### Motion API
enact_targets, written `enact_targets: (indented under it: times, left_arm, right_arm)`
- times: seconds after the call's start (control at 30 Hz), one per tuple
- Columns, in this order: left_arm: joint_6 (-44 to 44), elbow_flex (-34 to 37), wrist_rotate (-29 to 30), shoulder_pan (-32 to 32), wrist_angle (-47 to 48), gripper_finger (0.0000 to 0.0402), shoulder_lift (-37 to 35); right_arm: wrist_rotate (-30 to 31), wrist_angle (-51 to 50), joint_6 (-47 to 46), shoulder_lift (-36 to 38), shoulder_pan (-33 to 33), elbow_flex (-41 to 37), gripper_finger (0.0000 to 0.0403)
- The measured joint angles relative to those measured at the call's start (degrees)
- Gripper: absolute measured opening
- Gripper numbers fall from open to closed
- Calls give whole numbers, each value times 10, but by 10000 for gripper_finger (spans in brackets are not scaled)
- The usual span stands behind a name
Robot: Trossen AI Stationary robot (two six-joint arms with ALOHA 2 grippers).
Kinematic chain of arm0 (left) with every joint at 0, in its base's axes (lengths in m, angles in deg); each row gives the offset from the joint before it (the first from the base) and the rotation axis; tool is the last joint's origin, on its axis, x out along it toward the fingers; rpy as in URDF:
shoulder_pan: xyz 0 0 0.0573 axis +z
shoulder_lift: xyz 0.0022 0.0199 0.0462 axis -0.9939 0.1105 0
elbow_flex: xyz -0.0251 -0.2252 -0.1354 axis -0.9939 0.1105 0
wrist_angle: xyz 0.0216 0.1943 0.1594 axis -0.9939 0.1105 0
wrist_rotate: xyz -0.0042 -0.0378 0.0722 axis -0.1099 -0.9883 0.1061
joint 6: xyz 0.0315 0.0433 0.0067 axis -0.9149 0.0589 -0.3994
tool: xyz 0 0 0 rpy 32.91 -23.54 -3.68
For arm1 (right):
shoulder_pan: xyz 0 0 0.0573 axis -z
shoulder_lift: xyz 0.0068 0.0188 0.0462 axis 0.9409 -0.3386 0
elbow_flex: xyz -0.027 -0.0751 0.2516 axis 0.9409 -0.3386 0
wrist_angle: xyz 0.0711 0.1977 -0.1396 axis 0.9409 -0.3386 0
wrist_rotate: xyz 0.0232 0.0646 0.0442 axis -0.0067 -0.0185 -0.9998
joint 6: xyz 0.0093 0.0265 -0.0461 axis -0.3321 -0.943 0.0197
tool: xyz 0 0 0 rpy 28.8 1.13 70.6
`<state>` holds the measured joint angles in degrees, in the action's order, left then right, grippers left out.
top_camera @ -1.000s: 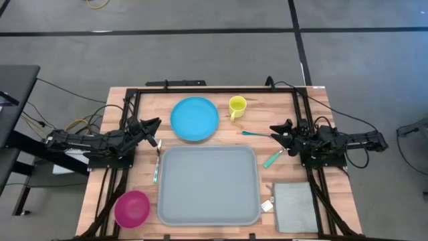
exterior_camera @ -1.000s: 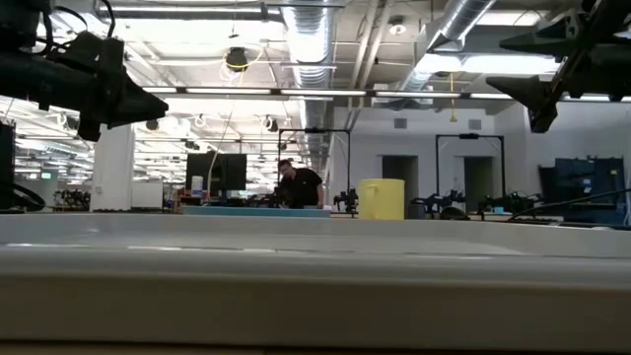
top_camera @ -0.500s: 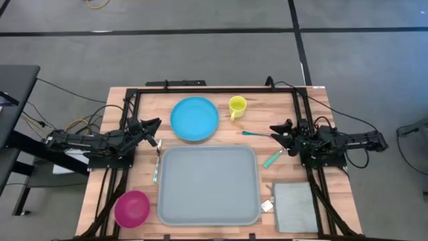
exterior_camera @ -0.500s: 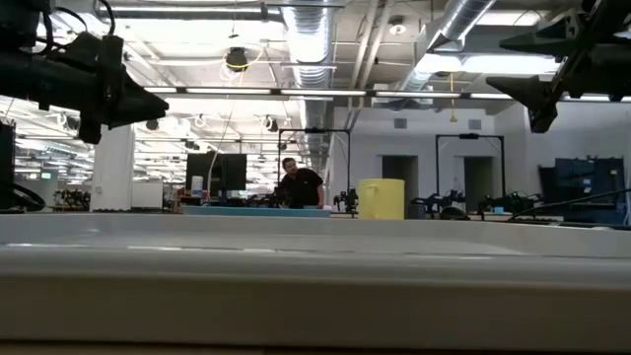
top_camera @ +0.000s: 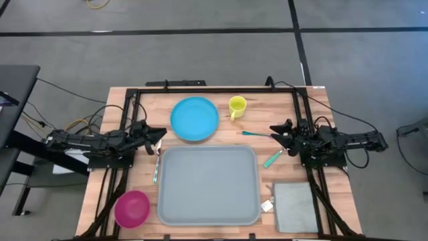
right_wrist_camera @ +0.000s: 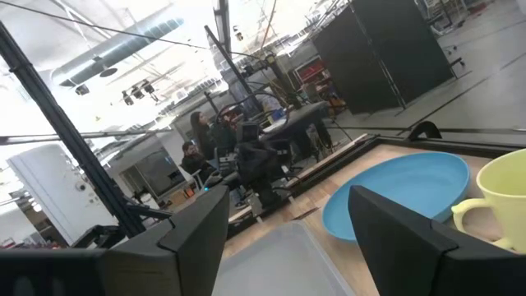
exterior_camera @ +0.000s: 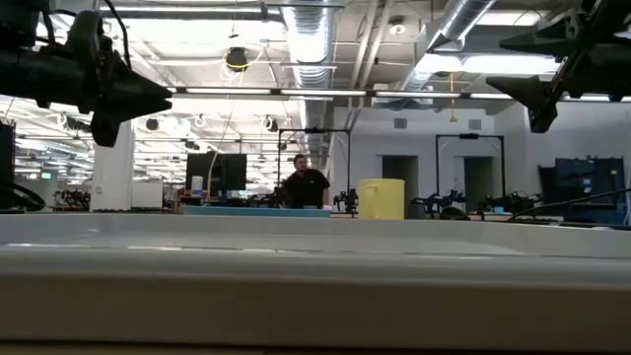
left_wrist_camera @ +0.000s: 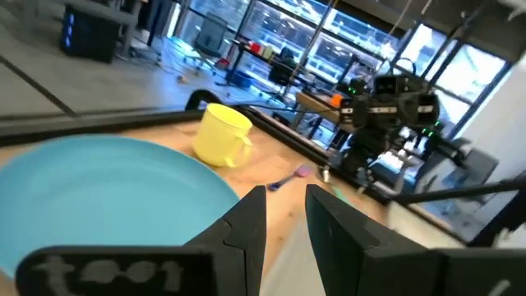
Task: Set up tray
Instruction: Put the yellow mug on the gray tray
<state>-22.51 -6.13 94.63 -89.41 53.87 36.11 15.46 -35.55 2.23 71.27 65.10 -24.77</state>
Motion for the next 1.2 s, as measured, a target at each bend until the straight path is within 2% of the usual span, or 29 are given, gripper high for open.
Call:
enact_targets:
  times: [0.07, 0.23, 0.4, 0.5, 0.63, 0.77, 0.9, 1.2]
  left_arm:
    - [15, 0, -2, -1, 0, 77, 0]
    - [-25, 0, -32, -1, -4, 77, 0]
    - [-36, 0, -61, -1, -1, 77, 0]
    - [-46, 0, -61, -1, -1, 83, 4]
    - [-48, 0, -48, -1, -3, 109, 20]
    - [-49, 0, -15, -1, -17, 149, 35]
    - [-49, 0, 9, -1, -42, 182, 40]
    - [-53, 0, 1, -1, -56, 192, 40]
  right_arm:
    - [0, 0, 0, 0, 0, 0, 242]
    - [31, 25, 0, 0, 5, 0, 242]
    - [34, 34, 0, 0, 11, 0, 242]
    - [68, 34, 0, 0, 11, 0, 242]
    - [108, 28, 0, 0, 11, 0, 242]
    - [116, 13, 0, 0, 11, 0, 242]
    - [179, -1, -32, 0, 11, 0, 242]
    - [183, -49, -45, 0, 11, 0, 242]
